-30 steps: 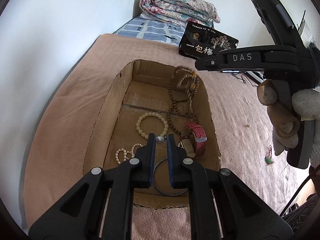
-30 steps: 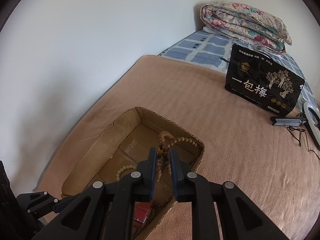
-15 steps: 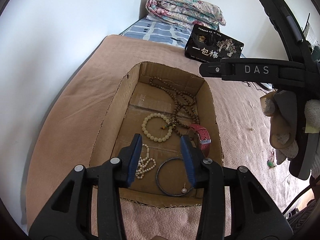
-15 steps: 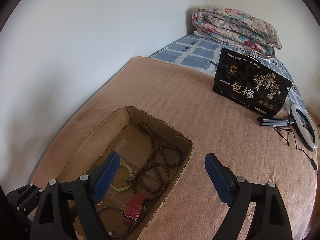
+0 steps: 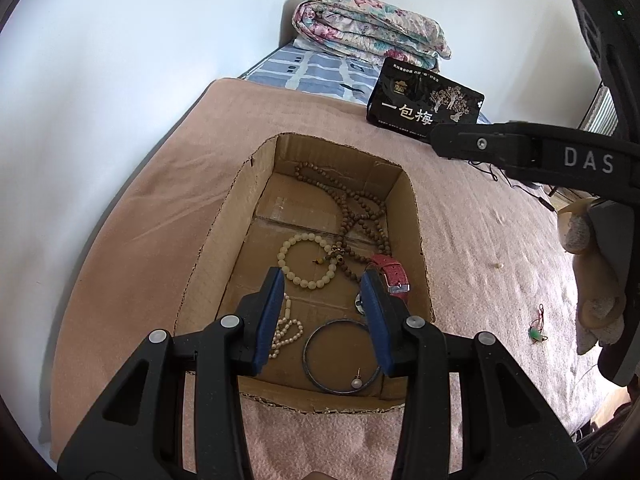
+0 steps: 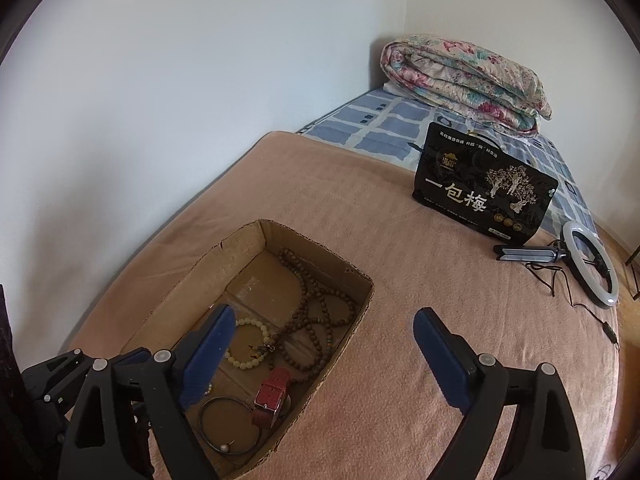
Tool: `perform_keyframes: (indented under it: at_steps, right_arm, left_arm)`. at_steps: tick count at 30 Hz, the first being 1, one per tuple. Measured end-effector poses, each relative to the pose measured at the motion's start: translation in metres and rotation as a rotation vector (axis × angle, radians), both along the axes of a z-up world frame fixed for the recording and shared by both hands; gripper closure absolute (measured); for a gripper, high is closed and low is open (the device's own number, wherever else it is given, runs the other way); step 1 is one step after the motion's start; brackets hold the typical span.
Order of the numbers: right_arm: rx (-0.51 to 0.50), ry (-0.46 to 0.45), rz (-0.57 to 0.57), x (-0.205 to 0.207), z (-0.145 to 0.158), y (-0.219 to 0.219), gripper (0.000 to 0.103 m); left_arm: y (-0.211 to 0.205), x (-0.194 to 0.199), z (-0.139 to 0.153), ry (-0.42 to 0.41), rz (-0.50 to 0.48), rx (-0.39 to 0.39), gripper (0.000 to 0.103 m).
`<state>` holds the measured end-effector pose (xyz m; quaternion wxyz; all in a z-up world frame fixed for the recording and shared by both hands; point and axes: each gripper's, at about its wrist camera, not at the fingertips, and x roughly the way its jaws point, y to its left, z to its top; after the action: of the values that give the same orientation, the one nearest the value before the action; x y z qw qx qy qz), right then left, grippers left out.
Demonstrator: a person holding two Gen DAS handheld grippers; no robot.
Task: Organize jewelry
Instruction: 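Open both tools to drop the earring and mala into the box, then move the left tool to the other pearl earring while the right tool reaches the jade pendant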
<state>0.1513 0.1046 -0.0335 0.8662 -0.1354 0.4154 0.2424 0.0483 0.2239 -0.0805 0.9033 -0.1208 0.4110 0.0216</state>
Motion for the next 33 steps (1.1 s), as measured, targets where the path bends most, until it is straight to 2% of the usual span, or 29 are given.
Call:
perform_keyframes:
  at_steps: [13, 16, 25, 33]
  right_arm:
    - [0.048, -0.059, -0.073, -0.027, 0.028, -0.058, 0.008]
    - [0.056, -0.083, -0.107, -0.033, 0.033, -0.078, 0.002]
    - [0.039, -0.143, -0.188, -0.050, 0.042, -0.134, 0.000]
    - [0.030, -0.145, -0.246, -0.058, 0.040, -0.176, 0.000]
  left_arm:
    - [-0.027, 0.006, 0.011, -0.032, -0.039, -0.009, 0.062]
    - [-0.038, 0.010, 0.015, -0.043, -0.056, -0.011, 0.063]
    - [-0.083, 0.023, 0.021, -0.064, -0.133, 0.004, 0.062]
    - [-0.120, 0.034, 0.024, -0.067, -0.198, 0.008, 0.063]
